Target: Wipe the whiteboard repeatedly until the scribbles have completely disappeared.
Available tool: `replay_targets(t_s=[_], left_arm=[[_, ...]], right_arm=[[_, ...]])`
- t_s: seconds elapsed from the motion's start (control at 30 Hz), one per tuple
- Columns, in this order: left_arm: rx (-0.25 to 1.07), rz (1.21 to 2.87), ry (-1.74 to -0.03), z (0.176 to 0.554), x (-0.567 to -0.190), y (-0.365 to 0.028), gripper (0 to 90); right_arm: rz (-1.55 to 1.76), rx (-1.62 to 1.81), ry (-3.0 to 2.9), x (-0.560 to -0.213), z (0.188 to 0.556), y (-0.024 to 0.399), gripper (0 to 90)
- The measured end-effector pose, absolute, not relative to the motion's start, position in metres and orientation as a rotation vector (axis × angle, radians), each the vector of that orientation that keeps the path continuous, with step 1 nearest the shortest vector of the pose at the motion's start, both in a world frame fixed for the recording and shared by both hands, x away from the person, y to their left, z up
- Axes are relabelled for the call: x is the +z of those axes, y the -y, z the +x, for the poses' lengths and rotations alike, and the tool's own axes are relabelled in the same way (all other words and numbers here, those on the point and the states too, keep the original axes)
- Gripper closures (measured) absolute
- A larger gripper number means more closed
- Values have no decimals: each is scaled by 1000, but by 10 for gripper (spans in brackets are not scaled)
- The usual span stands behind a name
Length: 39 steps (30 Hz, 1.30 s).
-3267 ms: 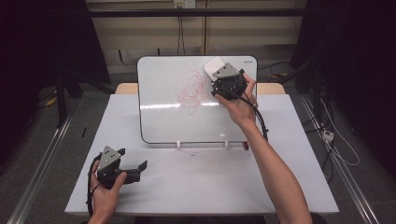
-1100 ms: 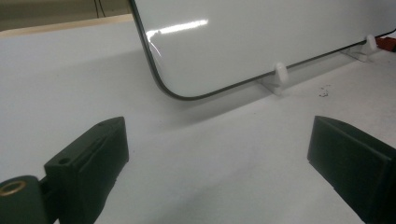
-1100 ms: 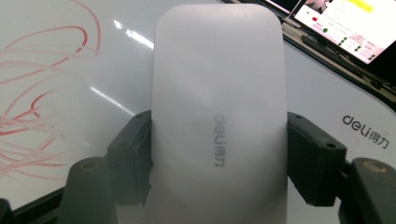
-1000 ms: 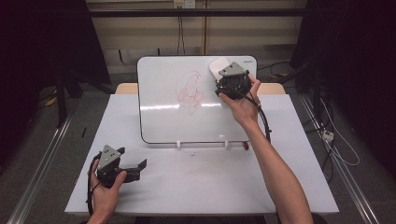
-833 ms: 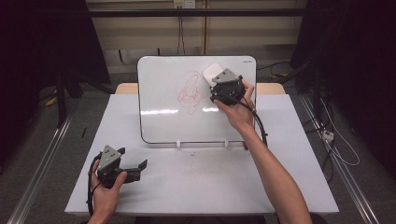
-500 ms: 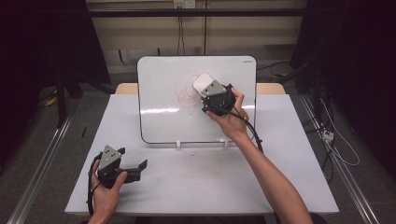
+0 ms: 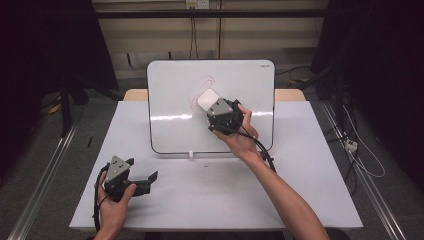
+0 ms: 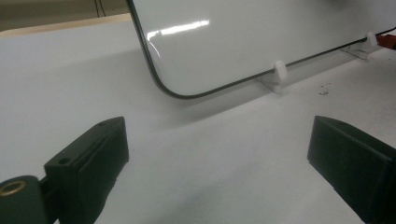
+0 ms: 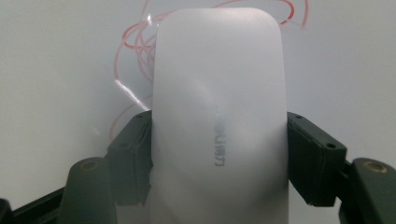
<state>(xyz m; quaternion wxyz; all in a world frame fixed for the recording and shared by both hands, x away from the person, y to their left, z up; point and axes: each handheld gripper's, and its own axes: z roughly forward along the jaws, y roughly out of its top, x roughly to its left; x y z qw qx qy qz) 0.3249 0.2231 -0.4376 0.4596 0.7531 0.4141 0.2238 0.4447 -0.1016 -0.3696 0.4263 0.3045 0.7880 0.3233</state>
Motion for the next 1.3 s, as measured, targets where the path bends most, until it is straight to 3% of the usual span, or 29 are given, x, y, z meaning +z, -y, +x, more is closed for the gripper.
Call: replay_targets(t_s=[0.7, 1.0, 1.3], left_arm=[[558, 1844, -1021, 323, -437, -225, 52], [560, 1855, -1021, 322, -437, -224, 52], [561, 1860, -1014, 323, -437, -223, 52]], right_arm=[[1129, 881, -1744, -323, 477, 205, 318], [1117, 885, -1820, -343, 461, 185, 318], [972, 859, -1905, -358, 451, 131, 317]])
